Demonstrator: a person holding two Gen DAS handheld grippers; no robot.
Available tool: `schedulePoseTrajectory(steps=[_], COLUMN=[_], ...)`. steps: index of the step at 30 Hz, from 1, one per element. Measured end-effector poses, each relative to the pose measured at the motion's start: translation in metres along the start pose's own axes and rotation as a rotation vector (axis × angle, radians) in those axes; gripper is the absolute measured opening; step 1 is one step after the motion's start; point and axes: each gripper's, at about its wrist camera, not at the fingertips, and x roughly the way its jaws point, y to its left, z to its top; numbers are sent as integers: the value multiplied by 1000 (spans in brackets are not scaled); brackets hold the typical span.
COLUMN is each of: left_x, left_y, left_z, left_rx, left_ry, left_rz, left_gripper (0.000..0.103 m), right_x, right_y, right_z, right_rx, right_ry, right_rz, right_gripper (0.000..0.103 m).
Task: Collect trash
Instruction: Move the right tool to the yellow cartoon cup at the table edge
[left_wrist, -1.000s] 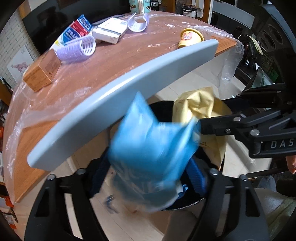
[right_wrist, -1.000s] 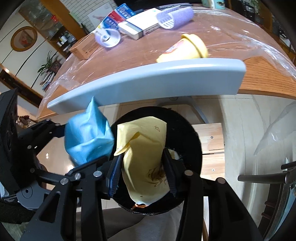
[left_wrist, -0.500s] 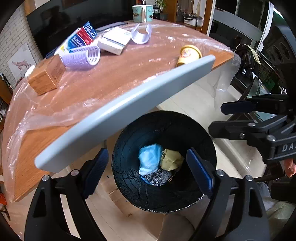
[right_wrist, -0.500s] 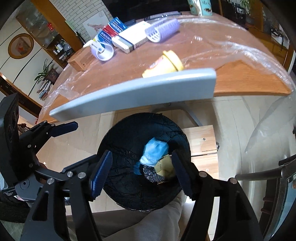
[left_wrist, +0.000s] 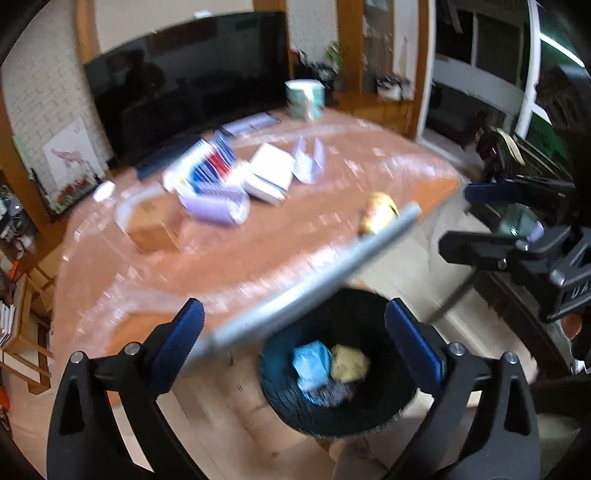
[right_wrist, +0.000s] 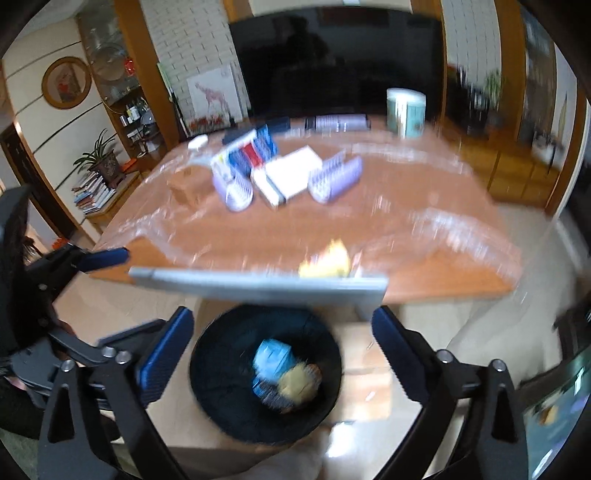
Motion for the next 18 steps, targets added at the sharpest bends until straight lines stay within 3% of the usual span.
schedulePoseTrajectory(steps=[6, 12, 18], left_x=[8, 27, 50], left_y=[39, 68, 91], left_z=[24, 38, 46], left_rx=[-102, -138, -177], left_ry=[-21, -7, 40], left_rz=[85, 173, 196], left_gripper=[99, 99, 99], right_x=[17, 52, 80], right_y=[-6, -16, -19], right_z=[28, 37, 47], right_rx=[-49, -80, -170], right_ry=[-12, 103, 238], right_rz=[-59, -39, 18], right_gripper=[99, 99, 94])
